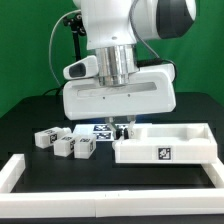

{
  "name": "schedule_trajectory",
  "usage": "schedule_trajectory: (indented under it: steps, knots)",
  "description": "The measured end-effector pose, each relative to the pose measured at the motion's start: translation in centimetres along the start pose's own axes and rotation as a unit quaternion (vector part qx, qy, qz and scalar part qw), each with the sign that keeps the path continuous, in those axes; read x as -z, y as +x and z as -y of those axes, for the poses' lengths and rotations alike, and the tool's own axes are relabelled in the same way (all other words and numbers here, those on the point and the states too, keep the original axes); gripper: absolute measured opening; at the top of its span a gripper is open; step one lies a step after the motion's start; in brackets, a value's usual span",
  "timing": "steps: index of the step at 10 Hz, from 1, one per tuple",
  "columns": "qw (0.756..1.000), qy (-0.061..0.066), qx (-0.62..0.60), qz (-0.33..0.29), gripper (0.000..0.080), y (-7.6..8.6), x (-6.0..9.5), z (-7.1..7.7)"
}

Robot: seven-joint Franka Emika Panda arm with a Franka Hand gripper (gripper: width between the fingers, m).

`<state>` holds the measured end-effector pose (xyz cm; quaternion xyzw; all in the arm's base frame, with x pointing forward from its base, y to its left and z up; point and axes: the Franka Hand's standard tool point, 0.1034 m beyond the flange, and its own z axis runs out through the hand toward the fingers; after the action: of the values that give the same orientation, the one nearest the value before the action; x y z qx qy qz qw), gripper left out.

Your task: Assemble one leg

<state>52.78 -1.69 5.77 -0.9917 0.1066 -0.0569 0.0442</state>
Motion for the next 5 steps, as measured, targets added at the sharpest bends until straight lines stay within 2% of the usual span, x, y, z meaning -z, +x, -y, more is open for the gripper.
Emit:
schedule_trajectory:
  steps: [2, 3, 5]
  knots:
    - [1.0, -0.017, 0.01, -0.005, 0.0052, -0.9, -1.1, -1.9]
    - [0.999, -0.03, 0.018, -0.012, 0.0052, -1.4, -1.9, -3.3]
    - [0.999, -0.044, 0.016, -0.009, 0.0052, -2.4, -2.9, -5.3]
